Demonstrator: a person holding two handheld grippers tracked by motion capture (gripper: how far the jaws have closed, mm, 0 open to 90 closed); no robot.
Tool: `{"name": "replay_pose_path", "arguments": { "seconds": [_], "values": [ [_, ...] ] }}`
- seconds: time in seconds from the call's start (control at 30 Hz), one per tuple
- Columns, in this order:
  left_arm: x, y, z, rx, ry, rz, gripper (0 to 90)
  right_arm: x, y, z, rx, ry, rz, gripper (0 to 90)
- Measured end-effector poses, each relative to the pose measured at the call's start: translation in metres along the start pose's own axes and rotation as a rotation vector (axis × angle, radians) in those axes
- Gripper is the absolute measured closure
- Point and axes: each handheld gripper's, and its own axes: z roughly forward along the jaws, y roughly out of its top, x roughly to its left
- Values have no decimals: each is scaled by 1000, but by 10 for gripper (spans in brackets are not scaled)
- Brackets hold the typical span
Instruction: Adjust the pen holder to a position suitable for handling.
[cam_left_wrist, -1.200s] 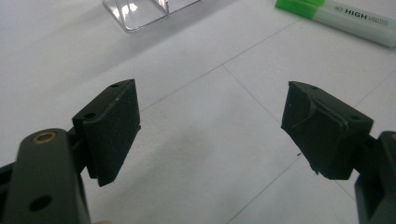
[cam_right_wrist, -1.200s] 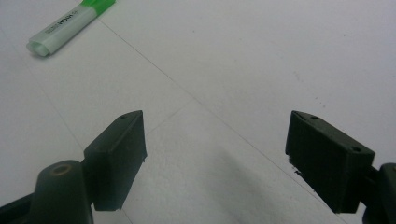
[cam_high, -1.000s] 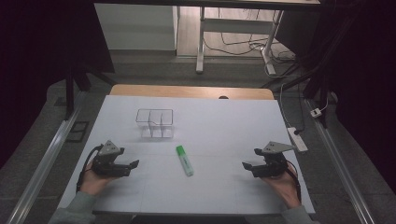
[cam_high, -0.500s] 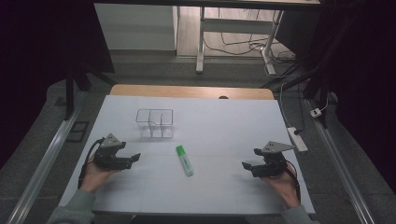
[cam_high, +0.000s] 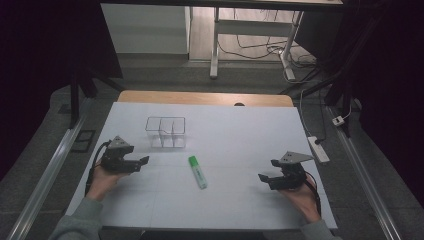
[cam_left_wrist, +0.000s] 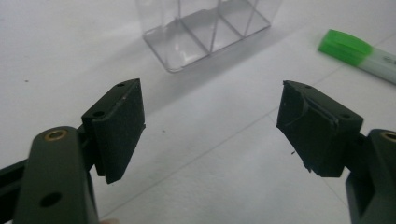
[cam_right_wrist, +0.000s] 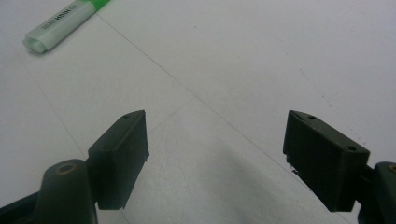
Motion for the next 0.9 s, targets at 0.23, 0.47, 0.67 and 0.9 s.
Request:
{"name": "replay_pose_path", "arguments": {
  "seconds": [0.23,0.47,0.67,0.9],
  "values": [
    [15,5,3,-2,30,-25,243,-1,-1,2,10,4,-1,219],
    [31,8,5,1,56,-55,260,-1,-1,2,14,4,2,218],
    [39,10,7,-10,77,-77,307,-1,-2,3,21,6,2,218],
    [42,12,13,-12,90,-70,418,-1,-2,4,21,8,4,218]
  ]
}}
